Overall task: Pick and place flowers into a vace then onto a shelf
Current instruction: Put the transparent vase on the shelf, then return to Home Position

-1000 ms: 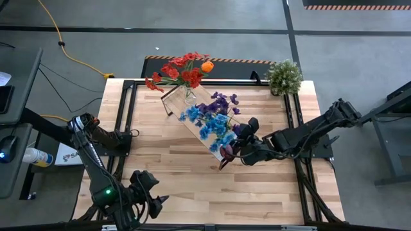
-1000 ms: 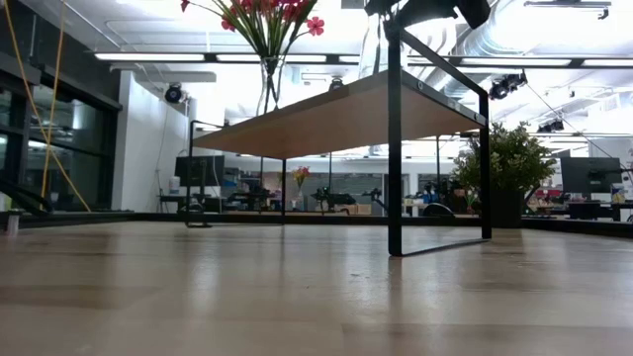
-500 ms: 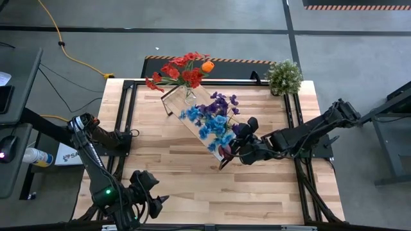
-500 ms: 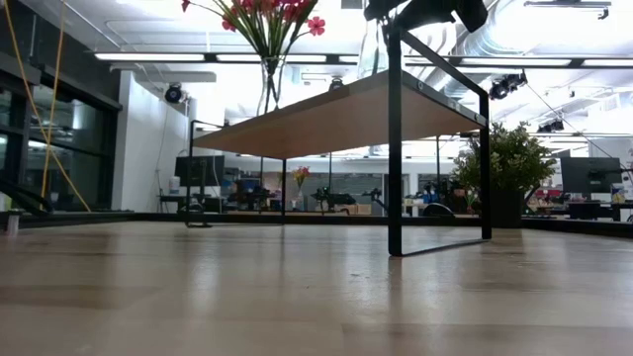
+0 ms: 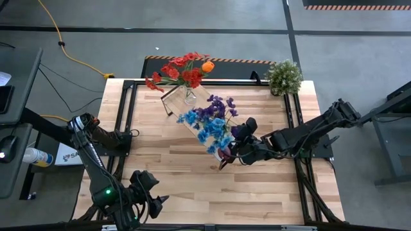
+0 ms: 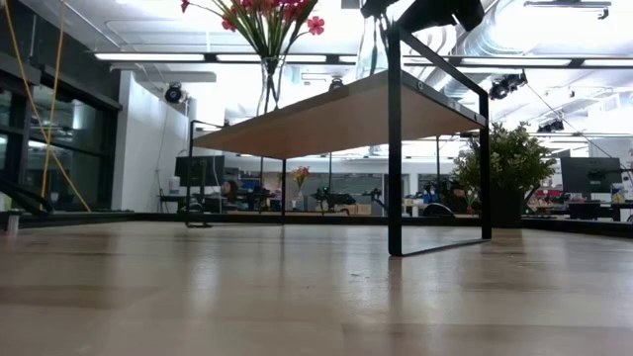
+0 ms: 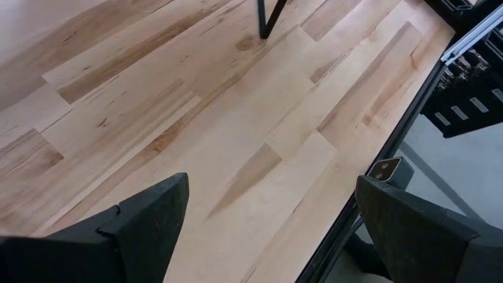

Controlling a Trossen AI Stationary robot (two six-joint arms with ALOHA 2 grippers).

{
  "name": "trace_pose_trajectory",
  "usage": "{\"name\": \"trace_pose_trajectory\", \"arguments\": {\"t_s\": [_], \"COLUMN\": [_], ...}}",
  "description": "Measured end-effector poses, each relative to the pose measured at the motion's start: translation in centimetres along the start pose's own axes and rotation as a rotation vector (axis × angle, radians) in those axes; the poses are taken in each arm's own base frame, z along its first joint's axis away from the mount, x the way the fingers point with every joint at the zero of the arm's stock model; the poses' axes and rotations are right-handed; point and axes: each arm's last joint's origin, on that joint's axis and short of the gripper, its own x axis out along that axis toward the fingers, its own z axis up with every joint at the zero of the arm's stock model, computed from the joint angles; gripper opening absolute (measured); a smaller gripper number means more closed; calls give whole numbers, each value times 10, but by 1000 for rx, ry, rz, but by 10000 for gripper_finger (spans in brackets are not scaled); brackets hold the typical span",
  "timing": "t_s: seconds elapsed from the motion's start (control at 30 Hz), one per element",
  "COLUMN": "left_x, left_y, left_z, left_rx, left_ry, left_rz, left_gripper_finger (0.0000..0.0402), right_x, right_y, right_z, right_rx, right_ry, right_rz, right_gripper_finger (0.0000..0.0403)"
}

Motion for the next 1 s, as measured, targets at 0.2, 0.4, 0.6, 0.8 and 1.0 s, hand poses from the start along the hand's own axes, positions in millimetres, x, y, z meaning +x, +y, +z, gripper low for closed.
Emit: {"name": "trace_pose_trajectory", "arguments": {"t_s": [0.2,0.4,0.6,0.8,1.0], "left_x": [0,0,0,0,0], "left_y": [0,0,0,1,1], "left_z": [0,0,0,1,1], "left_rx": [0,2,3,8,10], "left_ry": [0,-1,-1,-3,-4], "left_rz": [0,3,4,12,14], "left_gripper_finger": [397,397,397,397,397], "right_x": [0,0,0,0,-2], "right_y": [0,0,-2,-3,-6], "right_z": [0,0,-2,-2,-1], "right_rx": [-31,-45,-69,-78,-88], "right_ry": [3,0,15,12,-3], "right_rz": [6,0,-13,-32,-64], "right_gripper_finger": [269,272,273,273,273]}}
